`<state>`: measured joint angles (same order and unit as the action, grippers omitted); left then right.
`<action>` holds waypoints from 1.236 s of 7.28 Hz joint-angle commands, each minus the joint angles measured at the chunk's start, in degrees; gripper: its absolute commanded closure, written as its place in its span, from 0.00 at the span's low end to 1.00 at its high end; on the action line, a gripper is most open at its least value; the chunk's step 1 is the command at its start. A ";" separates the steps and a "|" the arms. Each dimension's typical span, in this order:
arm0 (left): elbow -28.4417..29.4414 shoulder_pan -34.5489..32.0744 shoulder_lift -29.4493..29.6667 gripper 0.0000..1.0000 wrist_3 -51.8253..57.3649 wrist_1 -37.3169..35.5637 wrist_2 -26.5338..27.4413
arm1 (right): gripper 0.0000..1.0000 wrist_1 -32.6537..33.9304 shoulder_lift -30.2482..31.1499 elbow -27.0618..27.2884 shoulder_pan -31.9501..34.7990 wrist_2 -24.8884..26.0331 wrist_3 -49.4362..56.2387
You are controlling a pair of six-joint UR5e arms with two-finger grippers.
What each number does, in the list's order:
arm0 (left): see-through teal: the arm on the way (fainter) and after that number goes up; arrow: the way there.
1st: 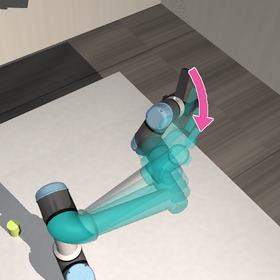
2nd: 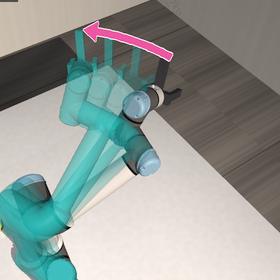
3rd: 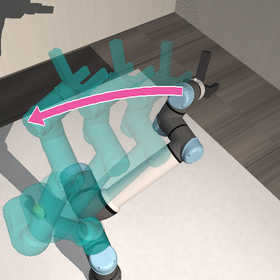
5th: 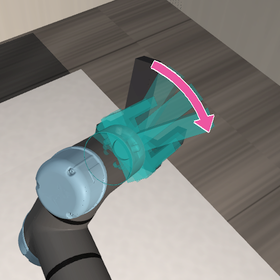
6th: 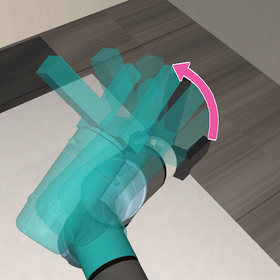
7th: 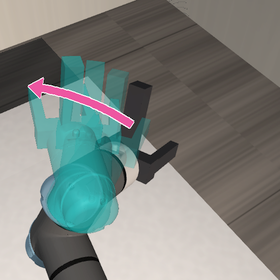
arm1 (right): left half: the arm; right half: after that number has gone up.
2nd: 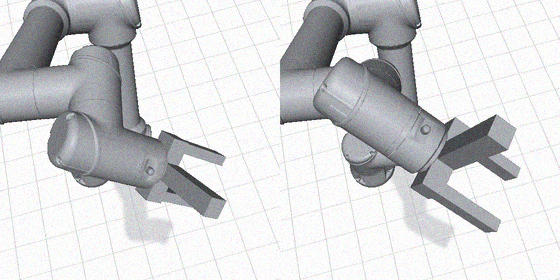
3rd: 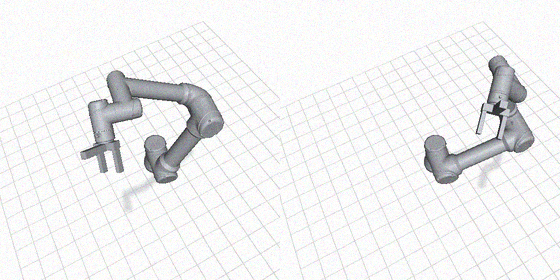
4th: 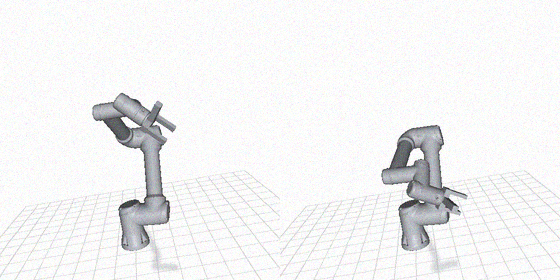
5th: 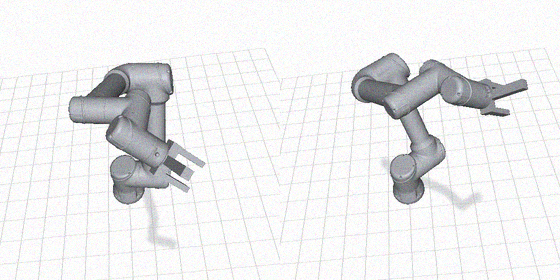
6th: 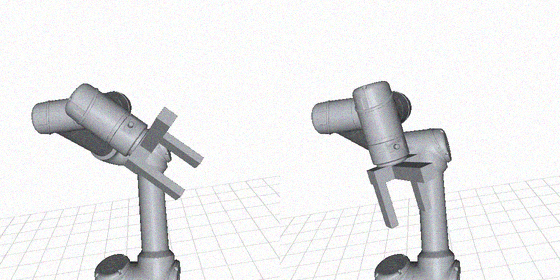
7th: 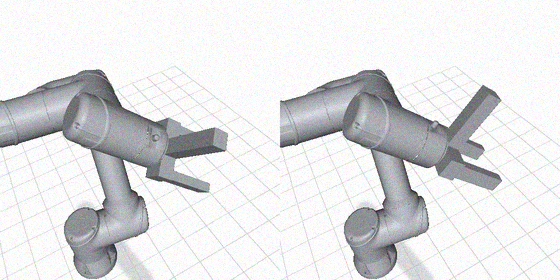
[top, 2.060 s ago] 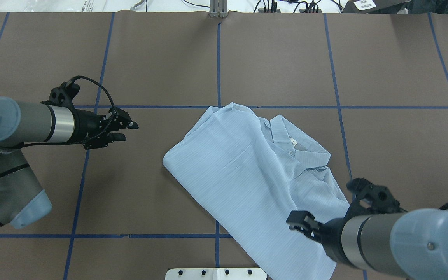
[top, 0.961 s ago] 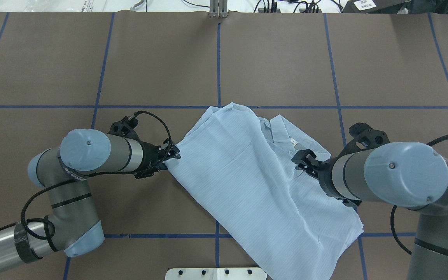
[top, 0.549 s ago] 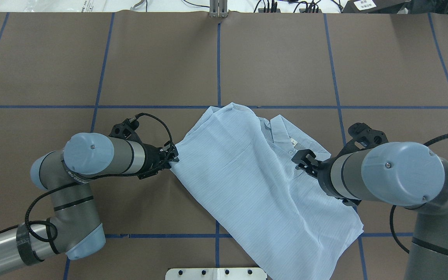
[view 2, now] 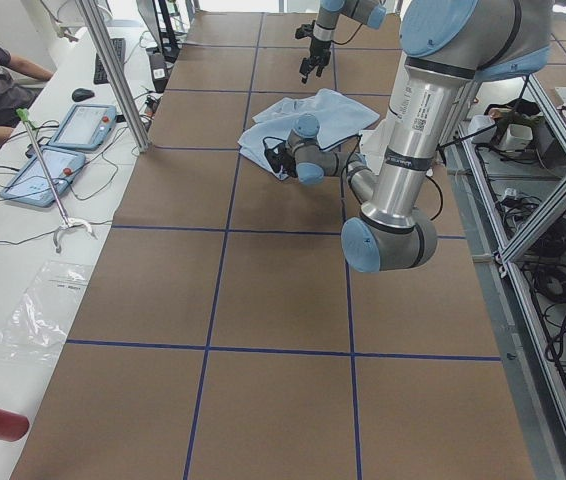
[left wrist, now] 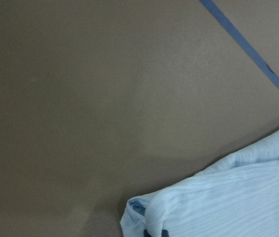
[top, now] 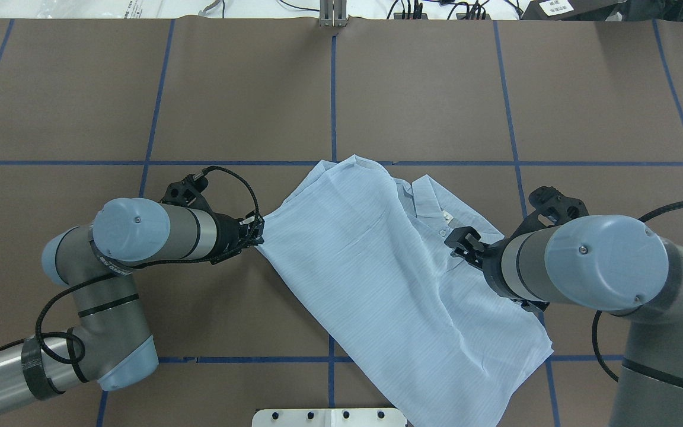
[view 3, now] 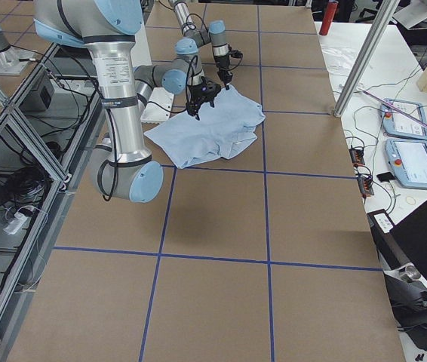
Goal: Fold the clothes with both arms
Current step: 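Pull the shirt corner away with the left gripper while the right gripper holds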
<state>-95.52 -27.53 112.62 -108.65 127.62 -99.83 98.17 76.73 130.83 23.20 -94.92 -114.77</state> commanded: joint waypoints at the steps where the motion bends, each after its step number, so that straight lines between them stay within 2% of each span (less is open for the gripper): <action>1: 1.81 -6.17 0.41 1.00 11.90 -1.84 -0.10 | 0.00 0.00 -0.09 -0.14 0.61 0.00 0.07; 2: 8.26 -11.09 4.41 1.00 17.28 -1.32 -0.10 | 0.00 0.00 -0.09 -0.14 0.61 -0.09 -0.01; 3: 17.47 -13.66 10.54 1.00 20.03 1.12 -0.10 | 0.00 0.00 -0.09 -0.05 0.61 -0.09 -0.01; 4: 28.17 -16.99 16.61 1.00 20.32 8.71 -0.10 | 0.00 0.00 -0.18 -0.05 0.53 0.09 -0.10; 5: 38.03 -18.07 23.37 1.00 20.58 12.01 -0.10 | 0.00 0.00 -0.18 0.04 0.61 0.35 -0.10; 6: 40.04 -18.86 25.26 1.00 20.76 12.30 -0.10 | 0.00 0.00 -0.18 0.04 0.61 0.44 -0.10; 8: 41.46 -19.40 25.37 1.00 22.69 13.70 -0.01 | 0.00 0.00 -0.18 -0.05 0.79 0.53 -0.10; 9: 42.25 -19.57 25.28 0.80 22.78 14.67 -0.10 | 0.00 0.00 -0.18 -0.14 0.70 0.44 -0.10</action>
<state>-54.47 -46.85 137.76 -86.22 141.01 -99.87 98.17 76.58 130.77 23.94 -94.43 -114.87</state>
